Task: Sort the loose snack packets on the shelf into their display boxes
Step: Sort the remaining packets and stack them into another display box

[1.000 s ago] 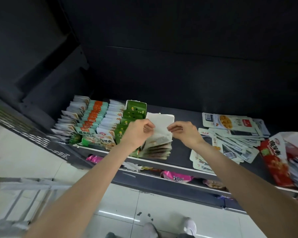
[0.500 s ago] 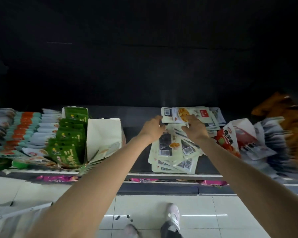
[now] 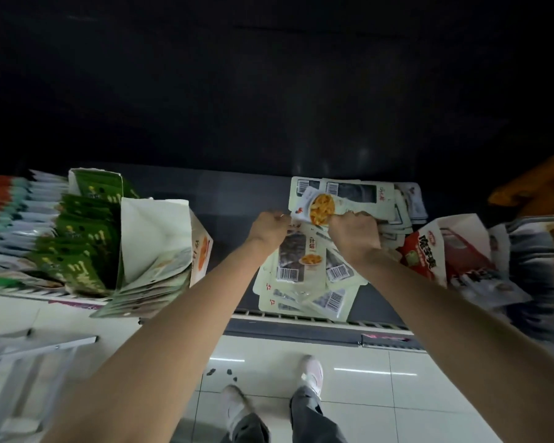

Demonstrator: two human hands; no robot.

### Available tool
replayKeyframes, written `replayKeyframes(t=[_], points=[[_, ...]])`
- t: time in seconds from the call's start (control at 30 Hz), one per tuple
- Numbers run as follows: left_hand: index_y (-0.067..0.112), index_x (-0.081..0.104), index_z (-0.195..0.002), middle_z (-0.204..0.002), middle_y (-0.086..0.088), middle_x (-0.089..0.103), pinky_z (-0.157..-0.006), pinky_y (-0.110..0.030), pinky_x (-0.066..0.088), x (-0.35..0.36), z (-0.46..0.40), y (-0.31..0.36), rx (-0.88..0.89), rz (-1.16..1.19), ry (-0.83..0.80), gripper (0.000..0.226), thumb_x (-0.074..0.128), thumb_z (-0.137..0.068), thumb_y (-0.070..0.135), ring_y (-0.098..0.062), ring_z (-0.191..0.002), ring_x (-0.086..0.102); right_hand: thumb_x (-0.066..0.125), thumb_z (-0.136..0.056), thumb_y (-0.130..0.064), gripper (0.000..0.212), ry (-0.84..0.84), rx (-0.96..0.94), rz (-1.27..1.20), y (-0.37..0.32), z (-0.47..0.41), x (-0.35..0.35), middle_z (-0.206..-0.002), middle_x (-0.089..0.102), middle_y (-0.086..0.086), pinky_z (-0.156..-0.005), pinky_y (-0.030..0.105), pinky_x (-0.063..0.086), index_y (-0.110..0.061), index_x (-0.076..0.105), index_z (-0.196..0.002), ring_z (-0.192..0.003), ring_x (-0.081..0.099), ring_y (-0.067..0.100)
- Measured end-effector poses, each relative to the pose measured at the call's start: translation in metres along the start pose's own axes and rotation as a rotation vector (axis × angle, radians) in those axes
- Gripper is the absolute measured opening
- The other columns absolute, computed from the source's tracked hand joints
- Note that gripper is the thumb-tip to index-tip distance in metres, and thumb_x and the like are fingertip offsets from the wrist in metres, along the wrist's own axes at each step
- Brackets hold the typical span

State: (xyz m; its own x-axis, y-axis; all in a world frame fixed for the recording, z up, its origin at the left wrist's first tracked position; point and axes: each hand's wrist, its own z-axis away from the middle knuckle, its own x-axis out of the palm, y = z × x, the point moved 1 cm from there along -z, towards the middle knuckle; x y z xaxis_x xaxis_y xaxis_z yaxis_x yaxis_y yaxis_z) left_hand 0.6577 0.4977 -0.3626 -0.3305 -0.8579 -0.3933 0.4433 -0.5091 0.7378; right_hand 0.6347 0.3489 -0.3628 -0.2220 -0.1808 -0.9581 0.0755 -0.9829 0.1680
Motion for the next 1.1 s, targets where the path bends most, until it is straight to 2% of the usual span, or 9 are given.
replayKeyframes(t=[0.13, 0.27, 0.33, 0.4, 0.47, 0.57, 0.73, 0.93, 1.1], points=[[0.008, 0.047, -0.12, -0.108, -0.019, 0.062, -0.086, -0.035, 0.054, -0.019, 0.012, 0.006, -0.225, 0.436, 0.017, 0.044, 0.052, -0.092, 0.042, -0.029, -0.095, 0.064, 0.085, -0.062, -0.013, 0.023, 0.391, -0.093, -0.098, -0.004, 0.019, -0.009, -0.04, 0.054, 0.0, -0.043, 0.025, 0.054, -0.02, 0.066, -0.072, -0.036, 0.057, 0.017], [-0.004, 0.056, -0.103, -0.1, -0.018, 0.064, -0.071, -0.029, 0.058, -0.049, 0.038, 0.016, -0.071, 0.535, 0.003, 0.016, 0.056, -0.088, 0.0, -0.019, -0.075, 0.064, 0.073, -0.077, -0.01, 0.021, 0.59, -0.283, -0.468, -0.016, 0.04, -0.021, -0.074, 0.072, 0.001, -0.09, 0.045, 0.054, -0.021, 0.067, -0.094, -0.066, 0.069, 0.017], [0.007, 0.06, -0.086, -0.092, -0.01, 0.063, -0.073, -0.029, 0.053, -0.069, 0.056, 0.019, 0.048, 0.48, 0.094, 0.016, 0.054, -0.084, -0.008, -0.018, -0.079, 0.062, 0.069, -0.083, -0.024, 0.032, 0.445, -0.067, -0.827, -0.028, 0.046, -0.044, -0.129, 0.057, 0.002, -0.107, 0.047, 0.038, -0.022, 0.064, -0.115, -0.121, 0.052, 0.02], [0.009, 0.059, -0.095, -0.098, -0.009, 0.064, -0.083, -0.036, 0.053, -0.091, 0.068, 0.019, 0.111, 0.553, 0.157, 0.022, 0.055, -0.082, -0.008, -0.025, -0.094, 0.063, 0.07, -0.081, -0.036, 0.068, 0.287, 0.24, -1.127, -0.048, 0.052, -0.067, -0.149, 0.03, 0.003, -0.113, 0.046, 0.028, -0.028, 0.037, -0.14, -0.139, 0.027, 0.022], [0.008, 0.052, -0.115, -0.112, -0.011, 0.062, -0.09, -0.039, 0.051, -0.114, 0.078, 0.012, 0.128, 0.607, 0.19, 0.038, 0.057, -0.081, -0.009, -0.026, -0.105, 0.061, 0.072, -0.08, -0.032, 0.082, 0.166, 0.421, -1.595, -0.071, 0.056, -0.088, -0.145, 0.04, 0.007, -0.109, 0.048, 0.036, -0.021, 0.023, -0.145, -0.136, 0.036, 0.026], [0.008, 0.041, -0.128, -0.123, -0.012, 0.057, -0.084, -0.032, 0.048, -0.146, 0.097, -0.005, 0.196, 0.503, 0.216, 0.055, 0.063, -0.08, -0.006, -0.022, -0.109, 0.057, 0.063, -0.087, -0.006, 0.036, 0.028, 0.337, -1.974, -0.108, 0.06, -0.111, -0.121, 0.063, 0.014, -0.082, 0.036, 0.057, -0.005, 0.051, -0.121, -0.098, 0.066, 0.026], [0.021, 0.021, -0.143, -0.137, -0.011, 0.04, -0.102, -0.041, 0.036, -0.209, 0.116, -0.053, 0.415, -0.297, 0.64, 0.091, 0.078, -0.072, 0.027, -0.028, -0.128, 0.037, 0.059, -0.089, -0.006, 0.023, 0.16, 0.127, -1.598, -0.161, 0.059, -0.138, -0.11, 0.069, 0.012, -0.073, 0.033, 0.06, -0.008, 0.061, -0.112, -0.092, 0.069, 0.023], [0.018, 0.05, -0.123, -0.108, 0.005, 0.063, -0.088, -0.027, 0.049, -0.229, 0.124, -0.077, 0.521, -0.166, 0.41, 0.049, 0.072, -0.079, 0.023, -0.01, -0.1, 0.059, 0.052, -0.091, -0.012, 0.024, 0.185, -0.136, -0.759, -0.205, 0.057, -0.135, -0.106, 0.069, 0.007, -0.082, 0.033, 0.049, -0.018, 0.068, -0.107, -0.098, 0.062, 0.027], [0.019, 0.069, -0.092, -0.09, 0.006, 0.071, -0.084, -0.036, 0.054, -0.218, 0.122, -0.086, 0.547, -0.407, 0.205, 0.019, 0.068, -0.081, 0.034, -0.01, -0.084, 0.065, 0.047, -0.082, 0.009, 0.045, -0.026, -0.192, -0.82, -0.205, 0.057, -0.119, -0.118, 0.067, 0.003, -0.092, 0.014, 0.04, -0.014, 0.064, -0.117, -0.11, 0.061, 0.013]])
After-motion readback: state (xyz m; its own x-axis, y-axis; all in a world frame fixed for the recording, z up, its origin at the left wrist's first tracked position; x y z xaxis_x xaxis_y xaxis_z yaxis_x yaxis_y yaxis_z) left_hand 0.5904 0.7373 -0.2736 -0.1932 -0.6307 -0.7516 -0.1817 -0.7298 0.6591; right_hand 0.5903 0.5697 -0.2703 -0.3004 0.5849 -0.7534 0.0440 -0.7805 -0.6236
